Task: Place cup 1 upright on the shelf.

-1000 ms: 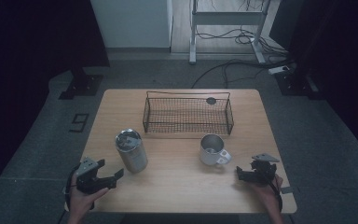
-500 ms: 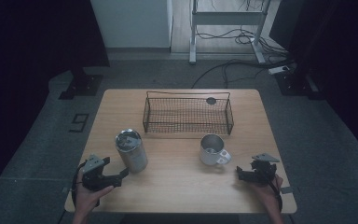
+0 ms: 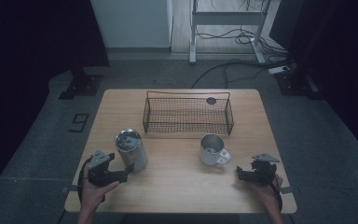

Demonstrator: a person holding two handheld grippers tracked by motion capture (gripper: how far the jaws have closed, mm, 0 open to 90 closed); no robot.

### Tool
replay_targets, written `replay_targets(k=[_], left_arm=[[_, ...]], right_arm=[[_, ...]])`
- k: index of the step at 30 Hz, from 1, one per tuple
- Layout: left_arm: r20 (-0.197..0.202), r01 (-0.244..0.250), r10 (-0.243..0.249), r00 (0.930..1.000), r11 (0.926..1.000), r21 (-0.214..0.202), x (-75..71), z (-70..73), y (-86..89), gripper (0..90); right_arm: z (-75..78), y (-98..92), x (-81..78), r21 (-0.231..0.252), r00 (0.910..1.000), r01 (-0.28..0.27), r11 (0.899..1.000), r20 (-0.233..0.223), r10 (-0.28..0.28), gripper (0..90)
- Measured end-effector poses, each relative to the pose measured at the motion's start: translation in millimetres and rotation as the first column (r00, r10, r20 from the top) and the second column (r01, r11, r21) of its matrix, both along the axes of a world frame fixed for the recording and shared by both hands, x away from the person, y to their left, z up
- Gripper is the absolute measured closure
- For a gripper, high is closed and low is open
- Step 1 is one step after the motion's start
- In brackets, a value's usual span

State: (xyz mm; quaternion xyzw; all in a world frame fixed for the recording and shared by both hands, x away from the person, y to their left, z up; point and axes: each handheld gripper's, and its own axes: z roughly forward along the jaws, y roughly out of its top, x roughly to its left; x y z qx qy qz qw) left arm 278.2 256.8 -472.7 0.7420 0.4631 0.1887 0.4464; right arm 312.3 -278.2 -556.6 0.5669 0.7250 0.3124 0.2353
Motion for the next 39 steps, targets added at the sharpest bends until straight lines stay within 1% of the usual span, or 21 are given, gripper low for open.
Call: replay_targets(k=[5,14,17,24,28,30,32,33,39], left_arm=[[-0.009,0.005,-0.005,0.9999,1.0000,0.008,7.1,1.1,-3.5,5.2],[-0.002,0.004,-0.004,1.0000,1.0000,0.008,12.8,4.7,-5.4,4.4],[0.004,-0.001,0.001,1.0000,0.9999,0.010,15.1,3.1,-7.1,3.9],[0.003,-0.015,0.015,0.9999,0.9997,0.019,20.0,-0.4,-12.1,3.0],[0.004,-0.019,0.019,0.9998,0.9997,0.012,23.2,-0.3,-12.1,3.0],[0.005,-0.020,0.020,0.9998,0.9997,0.016,25.4,-0.5,-12.2,3.0],[0.007,-0.025,0.025,0.9997,0.9995,0.018,26.9,-0.9,-12.5,3.0],[0.002,-0.036,0.036,0.9993,0.9991,0.022,30.1,-1.9,-12.5,3.3],[0.004,-0.026,0.026,0.9997,0.9995,0.020,35.0,-2.4,-13.8,2.0]], right_arm=[[0.0,0.0,0.0,0.000,1.0000,0.000,1.000,0.000,0.000,1.4],[0.0,-0.1,-0.1,0.000,1.0000,0.000,1.000,0.000,0.000,1.6],[0.0,0.0,-0.1,0.000,1.0000,0.001,1.000,0.000,-0.001,1.6],[0.0,0.0,-0.1,0.000,1.0000,0.001,1.000,0.000,-0.001,1.6],[0.0,-0.1,0.0,0.000,1.0000,0.001,1.000,0.000,-0.001,1.6],[0.0,-0.1,0.0,0.000,1.0000,0.001,1.000,0.001,-0.001,1.6],[0.0,0.0,0.0,0.000,1.0000,0.001,1.000,0.000,-0.001,1.6],[0.0,0.0,-0.1,0.000,1.0000,0.001,1.000,0.000,-0.001,1.6],[0.1,-0.1,-0.1,0.001,1.0000,0.002,1.000,0.001,-0.002,1.8]])
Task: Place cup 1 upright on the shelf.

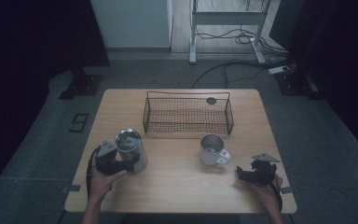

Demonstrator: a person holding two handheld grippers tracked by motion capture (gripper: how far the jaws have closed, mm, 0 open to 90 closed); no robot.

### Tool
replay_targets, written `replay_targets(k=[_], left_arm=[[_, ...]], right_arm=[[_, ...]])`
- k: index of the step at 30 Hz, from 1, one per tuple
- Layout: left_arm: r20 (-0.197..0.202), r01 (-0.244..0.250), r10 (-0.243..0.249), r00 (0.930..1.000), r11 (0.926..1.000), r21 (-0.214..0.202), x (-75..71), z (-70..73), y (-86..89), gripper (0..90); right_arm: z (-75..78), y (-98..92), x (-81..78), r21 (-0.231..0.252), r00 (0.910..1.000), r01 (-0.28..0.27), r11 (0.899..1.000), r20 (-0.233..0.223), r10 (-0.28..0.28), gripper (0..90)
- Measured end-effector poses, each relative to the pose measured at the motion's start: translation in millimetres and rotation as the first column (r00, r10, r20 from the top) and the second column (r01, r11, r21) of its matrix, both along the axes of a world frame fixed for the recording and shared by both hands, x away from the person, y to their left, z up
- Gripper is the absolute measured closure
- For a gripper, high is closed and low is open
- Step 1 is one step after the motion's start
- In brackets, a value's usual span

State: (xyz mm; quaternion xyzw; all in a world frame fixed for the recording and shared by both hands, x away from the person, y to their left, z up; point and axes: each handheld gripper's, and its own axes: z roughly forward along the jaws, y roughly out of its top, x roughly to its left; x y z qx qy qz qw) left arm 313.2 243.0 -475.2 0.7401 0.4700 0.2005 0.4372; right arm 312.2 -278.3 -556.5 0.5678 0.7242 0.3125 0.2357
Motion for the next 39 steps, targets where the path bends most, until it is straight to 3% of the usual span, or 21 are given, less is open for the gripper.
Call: replay_targets(k=[22,39], left_arm=[[0.008,0.013,-0.013,0.9999,0.9999,0.007,16.2,-3.8,-8.6,0.8],[0.064,0.034,-0.036,0.9973,0.9990,0.030,16.9,-8.1,-9.2,3.0]], right_arm=[[0.0,-0.1,0.0,0.000,1.0000,0.001,1.000,0.000,-0.001,2.0],[0.1,-0.9,-0.5,0.001,1.0000,0.004,1.000,0.002,-0.004,2.9]])
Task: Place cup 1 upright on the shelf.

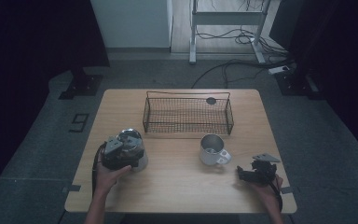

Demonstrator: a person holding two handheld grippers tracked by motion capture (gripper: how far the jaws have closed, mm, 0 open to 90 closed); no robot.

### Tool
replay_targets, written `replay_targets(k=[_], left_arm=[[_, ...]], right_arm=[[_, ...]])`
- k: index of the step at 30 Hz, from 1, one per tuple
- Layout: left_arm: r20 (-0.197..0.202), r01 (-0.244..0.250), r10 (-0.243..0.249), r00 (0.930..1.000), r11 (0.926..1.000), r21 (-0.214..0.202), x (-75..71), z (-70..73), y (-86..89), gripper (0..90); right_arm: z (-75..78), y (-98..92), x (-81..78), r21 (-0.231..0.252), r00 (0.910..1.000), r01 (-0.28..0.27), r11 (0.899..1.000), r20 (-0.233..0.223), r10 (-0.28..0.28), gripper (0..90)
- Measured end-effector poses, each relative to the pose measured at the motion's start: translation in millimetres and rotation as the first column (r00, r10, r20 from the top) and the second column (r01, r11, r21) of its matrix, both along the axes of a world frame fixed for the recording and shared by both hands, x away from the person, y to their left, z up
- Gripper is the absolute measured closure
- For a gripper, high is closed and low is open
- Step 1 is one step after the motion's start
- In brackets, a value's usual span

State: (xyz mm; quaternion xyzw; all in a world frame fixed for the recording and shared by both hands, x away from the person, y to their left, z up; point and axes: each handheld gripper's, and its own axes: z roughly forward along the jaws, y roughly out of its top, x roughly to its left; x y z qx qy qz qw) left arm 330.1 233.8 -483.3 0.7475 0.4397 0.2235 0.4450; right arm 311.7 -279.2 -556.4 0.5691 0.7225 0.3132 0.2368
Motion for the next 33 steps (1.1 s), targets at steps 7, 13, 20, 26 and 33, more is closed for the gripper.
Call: replay_targets(k=[7,13,20,26,33], left_arm=[[0.018,0.002,-0.002,0.9998,1.0000,0.009,-1.0,0.1,-0.4,3.7],[0.029,0.004,-0.005,0.9996,0.9999,0.017,-2.0,0.5,0.0,4.1],[0.041,0.008,-0.008,0.9991,1.0000,0.005,-3.2,2.4,2.1,4.2],[0.047,0.011,-0.011,0.9988,0.9999,0.000,-4.7,6.4,3.6,4.2],[0.066,0.019,-0.018,0.9976,0.9998,-0.003,-6.5,16.8,2.4,4.2]], right_arm=[[0.0,-0.5,0.0,0.000,1.0000,0.001,1.000,0.001,-0.001,3.0],[0.0,-0.5,0.0,0.001,1.0000,0.002,1.000,0.000,-0.002,3.0],[0.0,-0.5,0.0,0.001,1.0000,0.002,1.000,0.000,-0.002,3.0],[0.0,-0.5,0.0,0.000,1.0000,0.002,1.000,0.000,-0.002,3.0],[0.0,-0.5,0.0,0.000,1.0000,0.002,1.000,0.000,-0.002,3.0]])
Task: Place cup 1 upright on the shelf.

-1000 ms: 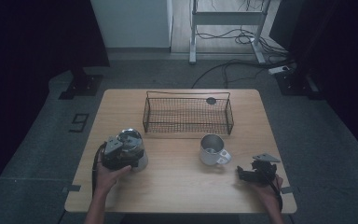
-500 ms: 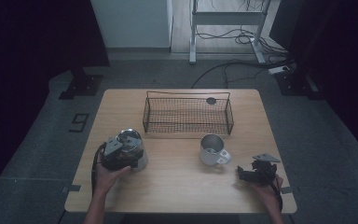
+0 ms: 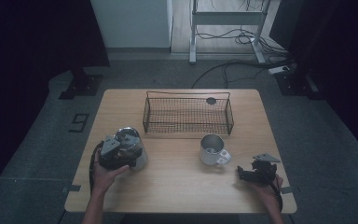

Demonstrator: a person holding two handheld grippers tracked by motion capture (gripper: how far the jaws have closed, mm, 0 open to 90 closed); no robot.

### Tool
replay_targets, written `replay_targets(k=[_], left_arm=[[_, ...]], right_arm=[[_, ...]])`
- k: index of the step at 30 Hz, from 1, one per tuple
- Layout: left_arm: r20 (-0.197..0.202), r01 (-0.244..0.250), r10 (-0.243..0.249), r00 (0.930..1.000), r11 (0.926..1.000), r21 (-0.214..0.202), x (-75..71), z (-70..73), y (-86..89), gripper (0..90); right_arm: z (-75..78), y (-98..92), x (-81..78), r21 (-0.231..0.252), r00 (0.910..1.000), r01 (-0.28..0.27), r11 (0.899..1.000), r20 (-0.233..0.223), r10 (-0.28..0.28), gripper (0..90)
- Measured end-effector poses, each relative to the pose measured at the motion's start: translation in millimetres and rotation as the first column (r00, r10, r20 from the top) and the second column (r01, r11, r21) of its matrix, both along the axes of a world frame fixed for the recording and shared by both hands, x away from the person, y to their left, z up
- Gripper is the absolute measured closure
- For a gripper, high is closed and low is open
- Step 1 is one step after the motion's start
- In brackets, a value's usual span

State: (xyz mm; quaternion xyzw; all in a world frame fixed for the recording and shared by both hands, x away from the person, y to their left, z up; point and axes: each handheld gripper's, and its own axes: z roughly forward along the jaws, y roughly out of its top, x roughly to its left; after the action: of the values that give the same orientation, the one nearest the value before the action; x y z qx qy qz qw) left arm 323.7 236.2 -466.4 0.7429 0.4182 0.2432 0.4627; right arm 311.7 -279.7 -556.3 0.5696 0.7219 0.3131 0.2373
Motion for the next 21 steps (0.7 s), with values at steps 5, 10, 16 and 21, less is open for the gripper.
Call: replay_targets(k=[5,10,16,21], left_arm=[[0.006,0.005,-0.005,1.0000,1.0000,-0.004,-0.7,7.1,-1.3,4.3],[0.008,0.004,-0.003,1.0000,1.0000,-0.005,-1.0,11.1,-2.0,4.2],[0.004,0.000,0.000,1.0000,1.0000,-0.008,-0.7,15.2,-0.9,4.3],[0.008,-0.003,0.003,1.0000,1.0000,-0.008,-0.1,19.9,-1.4,4.3]], right_arm=[[0.0,0.0,0.0,0.000,1.0000,0.000,1.000,0.000,0.000,3.0],[0.0,0.0,0.0,0.000,1.0000,0.000,1.000,0.000,0.000,3.0],[0.0,0.0,0.0,0.000,1.0000,0.000,1.000,0.000,0.000,3.0],[0.0,0.0,0.0,0.000,1.0000,0.000,1.000,0.000,0.000,3.2]])
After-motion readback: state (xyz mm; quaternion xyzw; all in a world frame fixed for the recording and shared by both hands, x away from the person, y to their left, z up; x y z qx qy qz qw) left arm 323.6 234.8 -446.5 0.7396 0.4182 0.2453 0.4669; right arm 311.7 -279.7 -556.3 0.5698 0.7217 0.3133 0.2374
